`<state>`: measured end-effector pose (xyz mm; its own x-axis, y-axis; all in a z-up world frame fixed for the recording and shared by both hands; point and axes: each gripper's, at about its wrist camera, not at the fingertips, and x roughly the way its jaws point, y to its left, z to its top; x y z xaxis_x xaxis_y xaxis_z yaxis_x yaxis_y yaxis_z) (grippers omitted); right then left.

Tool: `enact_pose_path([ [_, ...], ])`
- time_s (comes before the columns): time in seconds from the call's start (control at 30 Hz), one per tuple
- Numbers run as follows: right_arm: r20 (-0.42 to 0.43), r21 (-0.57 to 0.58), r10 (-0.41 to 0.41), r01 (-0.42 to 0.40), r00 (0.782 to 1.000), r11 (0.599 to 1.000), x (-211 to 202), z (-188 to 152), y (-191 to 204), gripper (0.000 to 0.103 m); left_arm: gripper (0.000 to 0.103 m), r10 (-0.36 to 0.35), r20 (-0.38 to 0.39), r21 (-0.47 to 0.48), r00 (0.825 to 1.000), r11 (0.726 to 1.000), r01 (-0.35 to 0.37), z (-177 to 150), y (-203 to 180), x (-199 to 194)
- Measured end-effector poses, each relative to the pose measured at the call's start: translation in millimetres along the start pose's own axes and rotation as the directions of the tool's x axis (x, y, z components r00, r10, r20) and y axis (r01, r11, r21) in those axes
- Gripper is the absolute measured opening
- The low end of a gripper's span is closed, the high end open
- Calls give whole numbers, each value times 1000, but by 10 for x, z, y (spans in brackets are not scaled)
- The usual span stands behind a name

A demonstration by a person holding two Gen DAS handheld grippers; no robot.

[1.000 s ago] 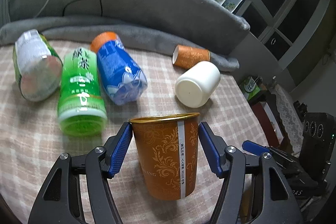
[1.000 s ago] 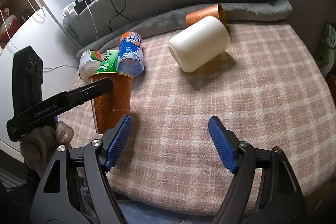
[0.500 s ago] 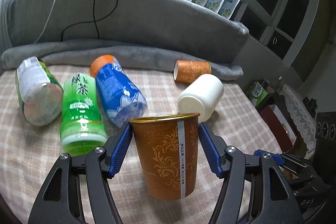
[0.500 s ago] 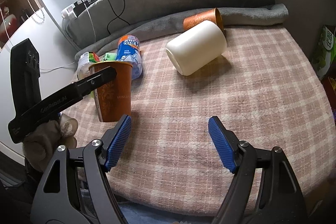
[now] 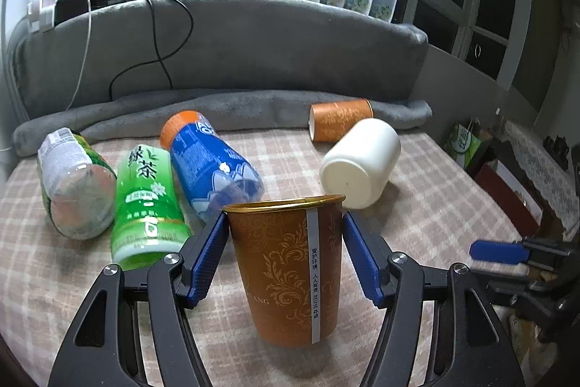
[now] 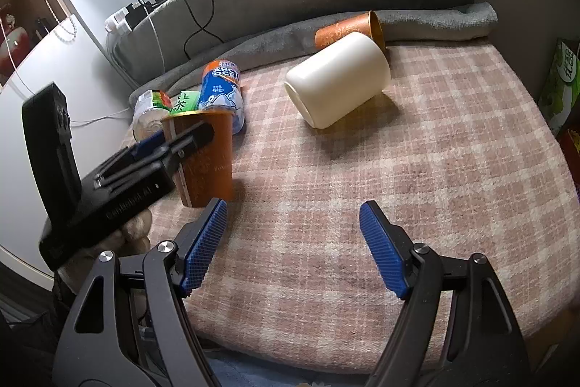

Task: Flip cup upright
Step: 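Hold the orange cup in the left tool and lower it toward the table, then turn the orange cup rim-up with the left tool and set it on the table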

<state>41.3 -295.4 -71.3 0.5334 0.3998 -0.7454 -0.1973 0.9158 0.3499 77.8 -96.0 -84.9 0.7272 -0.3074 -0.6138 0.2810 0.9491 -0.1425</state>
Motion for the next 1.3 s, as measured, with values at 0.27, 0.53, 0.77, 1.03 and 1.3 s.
enact_pose_path([
  [0.27, 6, -3, -2, 2, 1000, 1000, -24, 16, 35, 78, 64, -6, 2, 13, 1000, 1000, 6, -77, -4, -88],
  [0.53, 17, -16, 3, -2, 1000, 1000, -67, 12, 106, 78, 64, -16, 0, 6, 1000, 1000, 16, -140, 0, -219],
  [0.77, 18, -18, 5, -5, 1000, 1000, -75, -3, 133, 78, 64, -32, -8, 4, 999, 999, 32, -229, -2, -337],
  [1.03, 24, -23, 8, -8, 1000, 1000, -114, -26, 179, 78, 64, -65, -37, 17, 997, 998, 66, -309, -41, -396],
  [1.3, 27, -24, 11, -10, 1000, 1000, -141, -29, 197, 78, 71, -95, -74, 8, 993, 995, 95, -362, -49, -435],
])
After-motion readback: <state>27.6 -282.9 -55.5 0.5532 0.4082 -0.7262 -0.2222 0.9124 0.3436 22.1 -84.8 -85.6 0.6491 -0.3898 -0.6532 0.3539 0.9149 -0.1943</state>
